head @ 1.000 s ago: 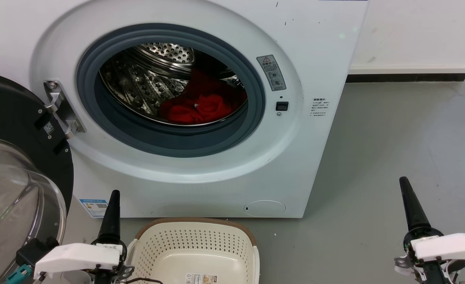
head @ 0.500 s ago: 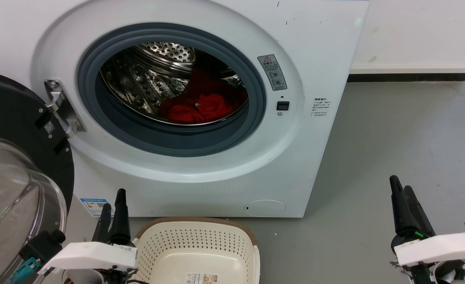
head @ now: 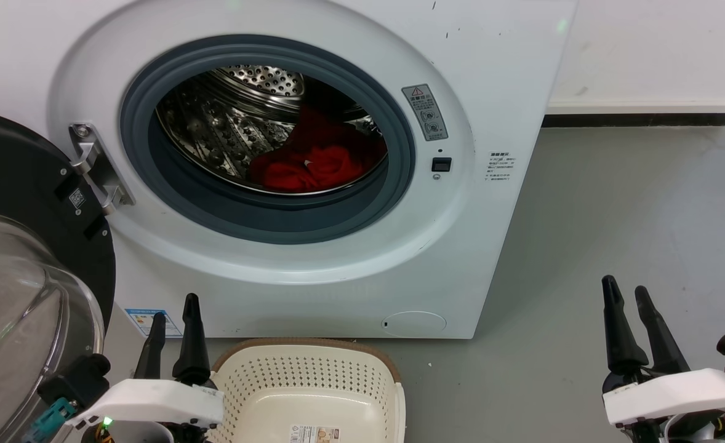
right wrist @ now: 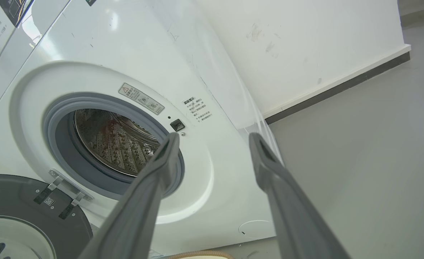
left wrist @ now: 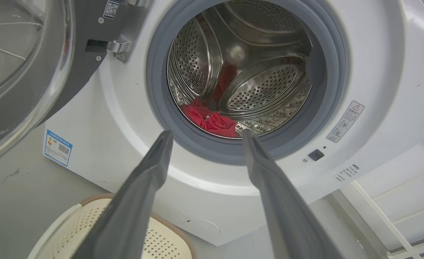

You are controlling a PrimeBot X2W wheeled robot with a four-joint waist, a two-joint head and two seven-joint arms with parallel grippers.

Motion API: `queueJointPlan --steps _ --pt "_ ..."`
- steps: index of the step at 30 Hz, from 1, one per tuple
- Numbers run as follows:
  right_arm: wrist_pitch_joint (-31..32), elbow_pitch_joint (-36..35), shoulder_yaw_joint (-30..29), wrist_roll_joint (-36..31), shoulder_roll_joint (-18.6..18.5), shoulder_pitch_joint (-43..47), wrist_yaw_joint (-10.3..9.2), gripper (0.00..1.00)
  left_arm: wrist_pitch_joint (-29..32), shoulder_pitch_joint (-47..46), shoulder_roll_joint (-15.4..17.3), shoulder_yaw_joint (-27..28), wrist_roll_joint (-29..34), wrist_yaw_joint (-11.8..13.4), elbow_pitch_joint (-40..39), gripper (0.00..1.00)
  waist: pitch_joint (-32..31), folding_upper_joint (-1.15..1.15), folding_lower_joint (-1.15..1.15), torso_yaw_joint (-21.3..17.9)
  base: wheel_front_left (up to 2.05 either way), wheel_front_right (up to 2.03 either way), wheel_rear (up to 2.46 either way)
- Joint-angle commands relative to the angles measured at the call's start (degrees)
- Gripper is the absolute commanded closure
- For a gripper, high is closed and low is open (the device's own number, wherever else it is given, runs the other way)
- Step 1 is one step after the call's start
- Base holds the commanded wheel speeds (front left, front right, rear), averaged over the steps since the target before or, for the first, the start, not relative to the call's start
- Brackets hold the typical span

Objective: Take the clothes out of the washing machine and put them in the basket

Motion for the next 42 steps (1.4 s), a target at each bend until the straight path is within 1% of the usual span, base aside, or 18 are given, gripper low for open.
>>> queueJointPlan --steps 1,14,30,42 --pt "-0.6 -1.2 0.2 -1.8 0.0 0.1 0.00 0.00 -0.5 0.1 0.3 -0.2 1.6 0.2 -1.0 0.00 0.0 0.00 0.00 0.0 0.00 0.00 0.00" --pt "-2.7 -2.7 0.7 -11.1 0.0 1.2 0.00 0.00 -2.6 1.4 0.5 -0.8 10.0 0.9 -2.0 0.00 0.0 0.00 0.00 0.2 0.00 0.00 0.00" --pt "-5.0 -4.7 1.3 -20.8 0.0 2.3 0.00 0.00 -4.9 2.6 0.4 -0.5 19.1 0.0 -3.3 0.00 0.0 0.00 0.00 0.3 0.00 0.00 0.00" --pt "-6.5 -5.8 1.7 -27.3 0.0 3.4 -0.01 0.00 -6.4 3.5 0.2 -0.3 25.0 -0.1 -3.4 0.00 0.2 0.00 0.00 0.4 0.00 0.00 0.00"
